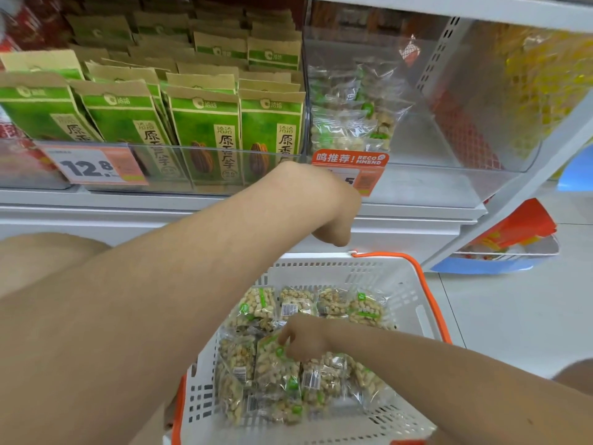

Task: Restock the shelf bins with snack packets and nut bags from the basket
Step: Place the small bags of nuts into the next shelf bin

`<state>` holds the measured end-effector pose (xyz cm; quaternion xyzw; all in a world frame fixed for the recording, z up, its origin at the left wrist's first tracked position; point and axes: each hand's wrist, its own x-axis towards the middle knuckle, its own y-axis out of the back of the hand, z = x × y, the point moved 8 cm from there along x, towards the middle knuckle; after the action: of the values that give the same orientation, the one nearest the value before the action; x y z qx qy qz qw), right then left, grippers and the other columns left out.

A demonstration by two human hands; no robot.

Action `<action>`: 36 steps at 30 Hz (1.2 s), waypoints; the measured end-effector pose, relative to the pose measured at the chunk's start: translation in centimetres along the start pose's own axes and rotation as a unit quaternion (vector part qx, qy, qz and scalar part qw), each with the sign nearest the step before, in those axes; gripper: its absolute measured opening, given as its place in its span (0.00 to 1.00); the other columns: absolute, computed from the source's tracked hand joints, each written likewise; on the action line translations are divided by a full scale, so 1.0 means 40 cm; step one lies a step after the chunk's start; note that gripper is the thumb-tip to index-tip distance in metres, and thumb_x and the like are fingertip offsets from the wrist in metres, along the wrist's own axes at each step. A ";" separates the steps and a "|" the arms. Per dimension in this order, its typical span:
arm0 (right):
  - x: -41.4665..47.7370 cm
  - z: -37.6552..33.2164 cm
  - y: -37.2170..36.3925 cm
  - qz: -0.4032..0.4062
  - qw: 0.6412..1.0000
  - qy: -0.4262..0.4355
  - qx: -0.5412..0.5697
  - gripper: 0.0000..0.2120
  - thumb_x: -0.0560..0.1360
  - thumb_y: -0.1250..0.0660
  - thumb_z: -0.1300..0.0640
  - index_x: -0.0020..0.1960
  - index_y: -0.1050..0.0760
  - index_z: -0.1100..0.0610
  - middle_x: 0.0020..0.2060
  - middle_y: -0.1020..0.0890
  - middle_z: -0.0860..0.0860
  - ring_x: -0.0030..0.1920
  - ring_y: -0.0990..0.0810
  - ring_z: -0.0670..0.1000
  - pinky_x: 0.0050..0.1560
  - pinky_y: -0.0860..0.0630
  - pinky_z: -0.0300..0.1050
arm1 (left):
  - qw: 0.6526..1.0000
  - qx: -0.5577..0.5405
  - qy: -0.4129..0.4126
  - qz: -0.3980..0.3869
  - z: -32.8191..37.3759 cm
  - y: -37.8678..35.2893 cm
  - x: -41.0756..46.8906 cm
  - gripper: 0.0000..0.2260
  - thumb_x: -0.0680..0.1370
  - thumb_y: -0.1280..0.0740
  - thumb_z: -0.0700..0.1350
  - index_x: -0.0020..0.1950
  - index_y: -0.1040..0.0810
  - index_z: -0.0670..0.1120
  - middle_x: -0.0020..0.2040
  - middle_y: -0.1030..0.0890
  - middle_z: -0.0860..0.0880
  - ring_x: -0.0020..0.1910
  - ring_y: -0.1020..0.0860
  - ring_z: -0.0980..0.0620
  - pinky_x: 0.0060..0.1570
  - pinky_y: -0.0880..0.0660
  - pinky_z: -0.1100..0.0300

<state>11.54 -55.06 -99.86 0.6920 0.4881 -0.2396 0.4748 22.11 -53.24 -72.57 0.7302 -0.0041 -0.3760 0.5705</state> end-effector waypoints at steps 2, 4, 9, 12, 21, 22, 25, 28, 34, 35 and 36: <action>0.002 0.012 0.046 0.070 0.997 -0.018 0.004 0.15 0.81 0.33 0.57 0.36 0.24 0.60 0.29 0.25 0.55 0.29 0.30 0.51 0.40 0.25 0.47 | 1.000 0.000 0.000 0.001 -0.003 -0.004 -0.001 0.16 0.83 0.38 0.57 0.65 0.22 0.49 0.59 0.20 0.49 0.55 0.20 0.44 0.58 0.20 0.45; -0.005 0.031 0.065 0.073 0.996 -0.038 0.020 0.12 0.80 0.31 0.56 0.39 0.21 0.60 0.33 0.22 0.53 0.30 0.26 0.50 0.42 0.21 0.46 | 1.000 0.000 0.000 0.002 -0.007 -0.006 0.000 0.17 0.83 0.38 0.58 0.65 0.22 0.49 0.59 0.19 0.49 0.56 0.20 0.44 0.58 0.20 0.44; -0.026 0.034 -0.037 -0.118 0.990 -0.025 0.068 0.25 0.82 0.35 0.60 0.78 0.31 0.49 0.67 0.22 0.59 0.53 0.16 0.56 0.58 0.16 0.54 | 1.000 0.000 0.004 -0.003 -0.006 -0.007 -0.001 0.18 0.83 0.38 0.58 0.66 0.22 0.49 0.60 0.19 0.49 0.57 0.20 0.44 0.59 0.20 0.45; -0.021 0.024 -0.075 -0.134 0.988 -0.025 0.079 0.27 0.83 0.38 0.65 0.81 0.35 0.53 0.74 0.27 0.61 0.63 0.19 0.58 0.62 0.19 0.53 | 1.000 0.002 0.002 -0.005 -0.003 -0.007 -0.002 0.17 0.83 0.38 0.58 0.66 0.22 0.49 0.60 0.19 0.49 0.57 0.20 0.44 0.59 0.20 0.45; -0.014 0.012 0.081 0.108 0.993 -0.022 0.042 0.13 0.77 0.25 0.60 0.61 0.16 0.62 0.53 0.14 0.54 0.44 0.17 0.50 0.47 0.20 0.41 | 1.000 -0.001 -0.002 -0.002 0.000 -0.004 0.008 0.18 0.84 0.38 0.58 0.68 0.23 0.49 0.61 0.20 0.49 0.58 0.20 0.44 0.60 0.21 0.44; -0.009 0.008 0.089 0.118 0.993 -0.016 0.015 0.12 0.78 0.25 0.59 0.59 0.15 0.62 0.54 0.13 0.55 0.46 0.15 0.53 0.50 0.17 0.44 | 1.000 -0.002 -0.002 -0.002 0.001 -0.005 0.010 0.18 0.84 0.38 0.58 0.68 0.23 0.49 0.61 0.20 0.49 0.58 0.20 0.44 0.60 0.21 0.44; -0.009 -0.011 0.113 0.142 0.989 -0.002 -0.045 0.10 0.80 0.29 0.57 0.47 0.15 0.64 0.45 0.13 0.59 0.44 0.13 0.56 0.50 0.14 0.53 | 1.000 -0.003 -0.005 -0.001 -0.002 -0.011 0.015 0.16 0.84 0.38 0.56 0.67 0.22 0.49 0.62 0.20 0.49 0.59 0.20 0.43 0.60 0.21 0.44; -0.047 -0.046 0.185 0.210 0.975 0.031 -0.064 0.20 0.84 0.36 0.54 0.34 0.26 0.60 0.33 0.19 0.55 0.33 0.21 0.52 0.41 0.21 0.52 | 1.000 -0.002 -0.010 0.004 -0.016 -0.015 0.016 0.14 0.84 0.38 0.51 0.66 0.21 0.49 0.64 0.20 0.47 0.59 0.20 0.44 0.60 0.21 0.46; -0.217 -0.103 0.368 0.381 0.919 0.099 -0.001 0.20 0.82 0.40 0.57 0.32 0.37 0.57 0.27 0.28 0.55 0.31 0.29 0.55 0.33 0.33 0.50 | 1.000 0.014 0.011 0.007 -0.031 -0.017 0.008 0.09 0.82 0.33 0.51 0.50 0.21 0.45 0.47 0.20 0.49 0.45 0.21 0.46 0.47 0.22 0.52; -0.248 -0.103 0.394 0.398 0.912 0.096 0.038 0.19 0.82 0.40 0.58 0.32 0.37 0.58 0.26 0.28 0.55 0.30 0.29 0.54 0.31 0.36 0.49 | 1.000 0.016 0.022 0.007 -0.035 -0.016 0.007 0.09 0.82 0.33 0.49 0.45 0.24 0.45 0.42 0.23 0.49 0.41 0.24 0.46 0.43 0.25 0.53; -0.276 -0.099 0.417 0.408 0.904 0.090 0.084 0.18 0.81 0.41 0.59 0.33 0.35 0.60 0.26 0.26 0.55 0.29 0.27 0.54 0.30 0.34 0.48 | 0.999 0.016 0.033 0.005 -0.038 -0.014 0.001 0.10 0.81 0.34 0.47 0.41 0.26 0.45 0.40 0.25 0.49 0.39 0.27 0.47 0.40 0.28 0.54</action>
<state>21.58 -57.69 -82.31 0.8867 0.1816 -0.0013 0.4253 22.77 -51.79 -72.96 0.7513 0.0052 -0.3483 0.5606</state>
